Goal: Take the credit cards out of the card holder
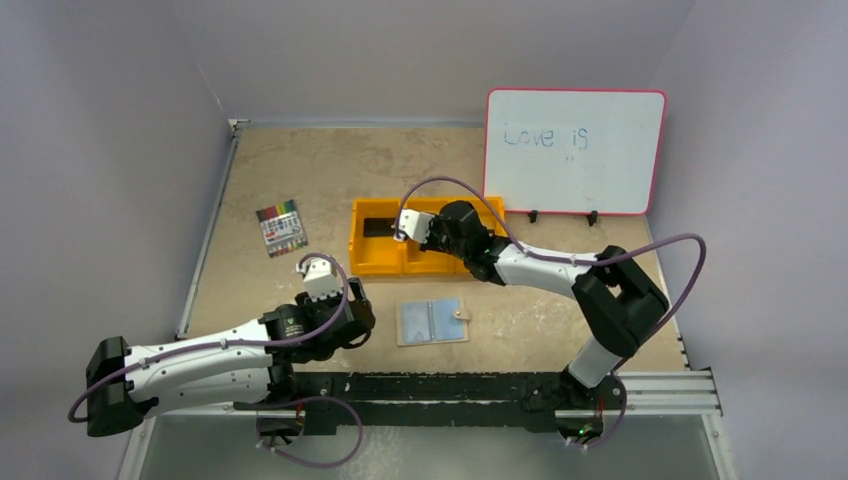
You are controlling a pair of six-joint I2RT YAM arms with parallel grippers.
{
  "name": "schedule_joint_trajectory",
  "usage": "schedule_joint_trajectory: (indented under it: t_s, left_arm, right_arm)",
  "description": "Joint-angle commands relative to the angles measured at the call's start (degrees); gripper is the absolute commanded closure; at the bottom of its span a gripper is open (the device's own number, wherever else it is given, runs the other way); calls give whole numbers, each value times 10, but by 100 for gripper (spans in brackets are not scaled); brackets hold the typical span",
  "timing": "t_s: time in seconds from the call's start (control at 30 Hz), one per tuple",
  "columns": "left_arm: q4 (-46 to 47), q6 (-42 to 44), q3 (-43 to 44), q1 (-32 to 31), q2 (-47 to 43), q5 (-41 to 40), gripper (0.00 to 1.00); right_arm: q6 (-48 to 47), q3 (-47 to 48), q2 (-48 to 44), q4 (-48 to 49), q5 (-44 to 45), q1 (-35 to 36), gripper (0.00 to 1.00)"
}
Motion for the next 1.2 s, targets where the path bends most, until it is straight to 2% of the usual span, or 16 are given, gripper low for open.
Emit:
schedule_joint_trajectory:
  t_s: [0.0,0.13,0.37,1.17]
  left_arm:
    - [-5,8,6,-1,-17,-3,21]
    - [-6,15,5,0,-29,-1,21]
    - [-21,9,6,0,-44,-1,21]
    - [-24,1,1,-1,-59,-3,22]
  right_arm:
    - [-63,42,19,29,-22,-9,100]
    - [-80,92,53,-19,-57,-18,100]
    - [-116,144,107,-38,-34,-26,100]
    - [-157,145,164,-9,-25,-34,99]
